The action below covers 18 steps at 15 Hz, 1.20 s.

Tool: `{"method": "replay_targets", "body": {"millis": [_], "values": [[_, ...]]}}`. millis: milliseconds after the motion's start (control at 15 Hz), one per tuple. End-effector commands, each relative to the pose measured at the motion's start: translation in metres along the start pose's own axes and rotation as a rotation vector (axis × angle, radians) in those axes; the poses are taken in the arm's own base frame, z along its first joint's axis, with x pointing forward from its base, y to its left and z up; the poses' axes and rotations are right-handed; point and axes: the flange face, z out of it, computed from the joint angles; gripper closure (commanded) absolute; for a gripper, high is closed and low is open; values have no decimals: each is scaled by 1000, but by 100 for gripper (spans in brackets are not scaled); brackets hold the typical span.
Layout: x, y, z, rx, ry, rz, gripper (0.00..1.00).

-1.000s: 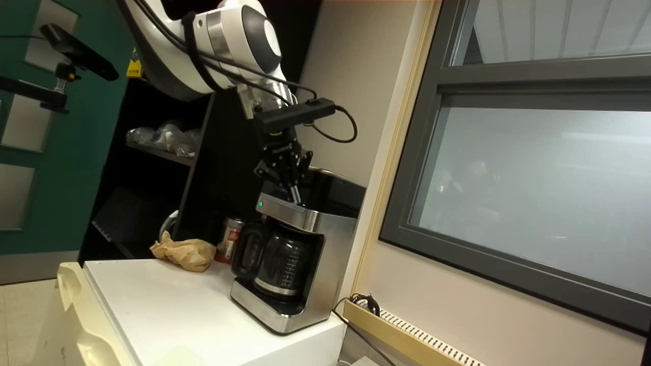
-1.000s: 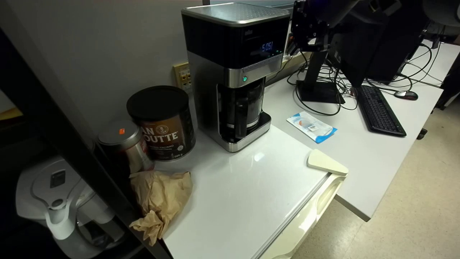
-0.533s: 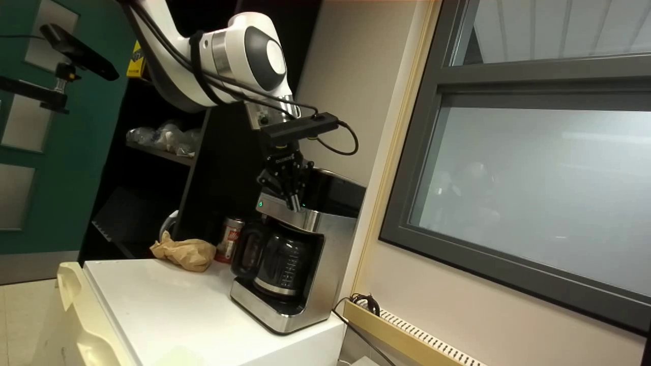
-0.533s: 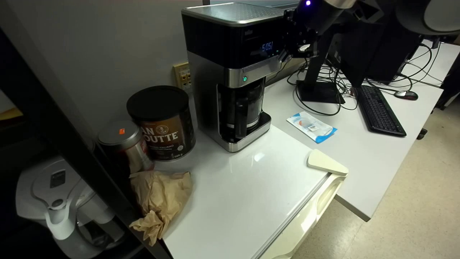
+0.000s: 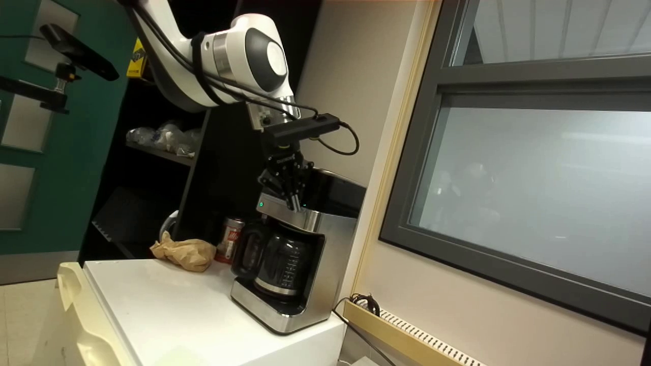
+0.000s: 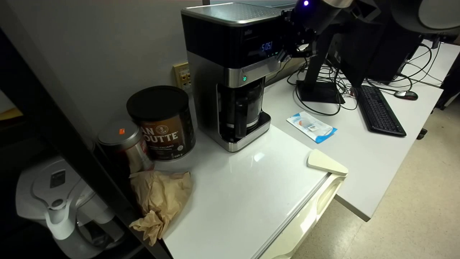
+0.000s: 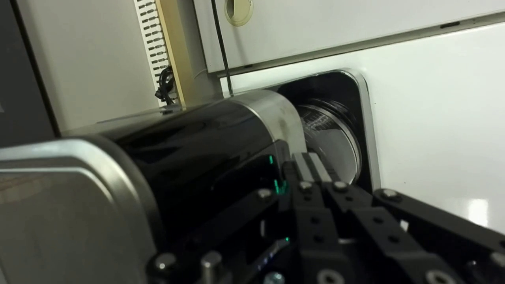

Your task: Press a button on the coffee maker

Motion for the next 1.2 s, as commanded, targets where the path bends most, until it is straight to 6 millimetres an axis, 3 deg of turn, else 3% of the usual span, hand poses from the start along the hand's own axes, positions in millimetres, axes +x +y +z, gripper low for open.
{"method": "replay_targets", "body": {"millis": [0,133,800,1133], "values": [[8,8,2,-15,14,-37,100],[10,4,1,-9,14,-56,100],[30,-64,6,107,-83,-308,100],[36,-78,2,118,-238,-483,100]]}}
